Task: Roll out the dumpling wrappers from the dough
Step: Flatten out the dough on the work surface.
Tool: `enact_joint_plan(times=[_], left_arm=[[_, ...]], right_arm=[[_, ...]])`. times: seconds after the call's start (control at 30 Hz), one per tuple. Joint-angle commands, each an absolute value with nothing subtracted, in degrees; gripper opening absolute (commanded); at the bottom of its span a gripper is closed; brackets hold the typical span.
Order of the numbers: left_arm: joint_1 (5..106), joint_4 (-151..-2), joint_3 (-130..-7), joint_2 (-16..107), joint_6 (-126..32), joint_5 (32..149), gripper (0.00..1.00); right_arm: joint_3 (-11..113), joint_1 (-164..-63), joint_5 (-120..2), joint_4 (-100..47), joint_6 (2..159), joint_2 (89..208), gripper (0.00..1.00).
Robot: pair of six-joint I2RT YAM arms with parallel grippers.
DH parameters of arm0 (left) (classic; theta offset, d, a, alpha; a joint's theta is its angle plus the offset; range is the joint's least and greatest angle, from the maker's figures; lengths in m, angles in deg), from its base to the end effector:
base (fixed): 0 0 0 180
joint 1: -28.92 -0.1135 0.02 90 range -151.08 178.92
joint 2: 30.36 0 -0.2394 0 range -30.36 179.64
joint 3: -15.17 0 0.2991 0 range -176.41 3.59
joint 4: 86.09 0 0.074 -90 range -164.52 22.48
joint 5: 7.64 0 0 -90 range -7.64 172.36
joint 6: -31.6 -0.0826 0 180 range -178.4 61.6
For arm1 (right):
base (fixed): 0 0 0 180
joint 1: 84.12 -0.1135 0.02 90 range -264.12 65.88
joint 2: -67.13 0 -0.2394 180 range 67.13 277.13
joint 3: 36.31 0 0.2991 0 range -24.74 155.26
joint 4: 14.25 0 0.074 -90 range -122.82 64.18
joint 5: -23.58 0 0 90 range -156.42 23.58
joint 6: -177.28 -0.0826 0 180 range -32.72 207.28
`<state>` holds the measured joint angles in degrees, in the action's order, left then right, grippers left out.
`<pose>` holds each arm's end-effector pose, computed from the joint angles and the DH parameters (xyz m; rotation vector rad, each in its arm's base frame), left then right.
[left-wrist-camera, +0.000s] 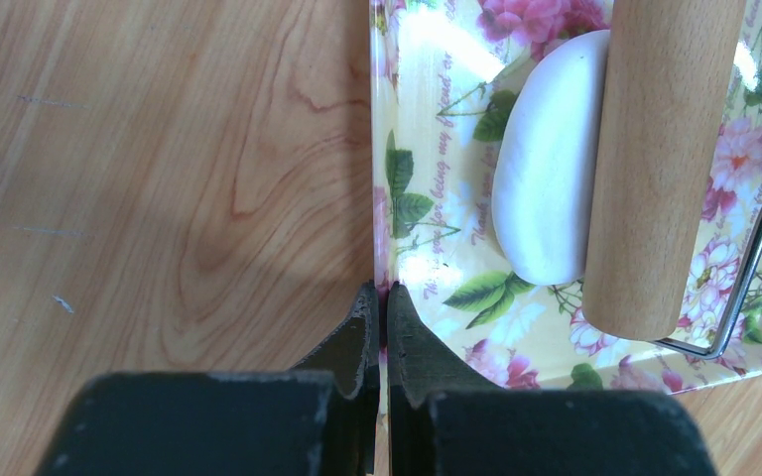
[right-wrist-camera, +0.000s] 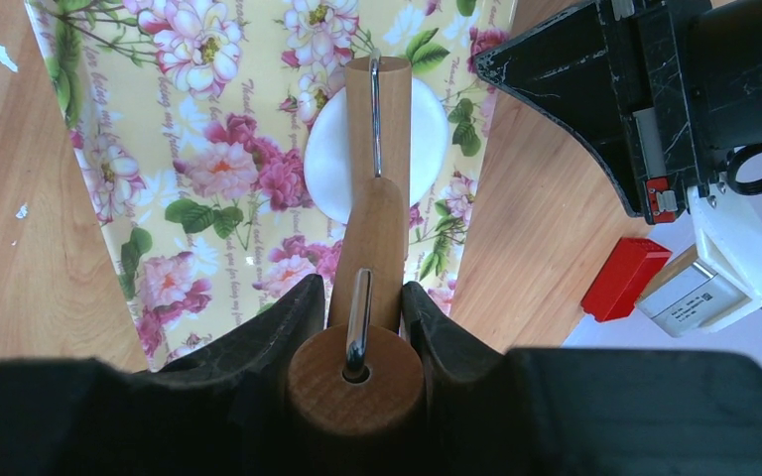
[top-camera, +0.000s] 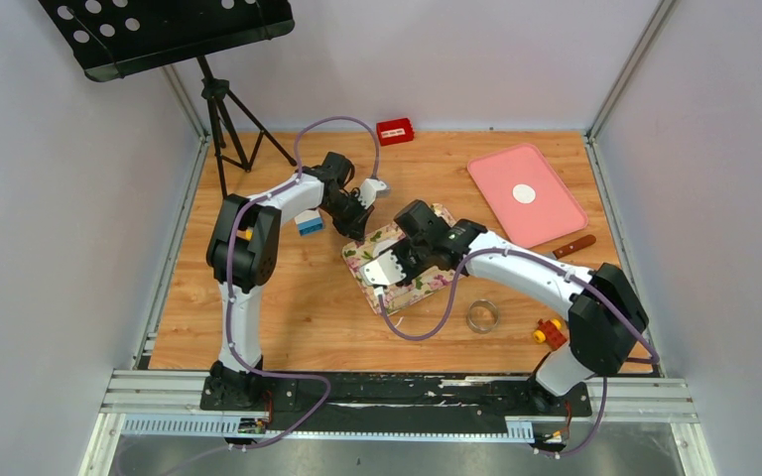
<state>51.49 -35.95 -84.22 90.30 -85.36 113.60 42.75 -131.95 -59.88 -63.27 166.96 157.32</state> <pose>0.4147 -0.2188 0.0739 1.2464 2.4061 -0.7393 0.2562 0.2968 0.1598 -2.3584 1.1185 -0.0475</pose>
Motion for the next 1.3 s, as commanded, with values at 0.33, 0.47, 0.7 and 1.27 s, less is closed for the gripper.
enact_joint_plan(times=[0.33, 0.47, 0.7, 1.27], left_arm=[[52.5, -35.9, -82.2, 89.3, -86.0, 113.6, 0.0], [52.5, -35.9, -82.2, 89.3, -86.0, 113.5, 0.0], [52.5, -36.0, -82.1, 89.2, -86.0, 113.6, 0.0], [52.5, -36.0, -82.1, 89.2, -85.8, 113.5, 0.0]], right_arm=[[35.7, -134.2, -56.4, -77.8, 160.8, 158.6, 0.0], [35.2, -134.3, -56.7, -78.6, 160.6, 158.1, 0.0], [34.3, -134.4, -57.1, -79.6, 160.3, 157.3, 0.0], [36.2, -135.0, -58.3, -83.9, 160.2, 155.0, 0.0]])
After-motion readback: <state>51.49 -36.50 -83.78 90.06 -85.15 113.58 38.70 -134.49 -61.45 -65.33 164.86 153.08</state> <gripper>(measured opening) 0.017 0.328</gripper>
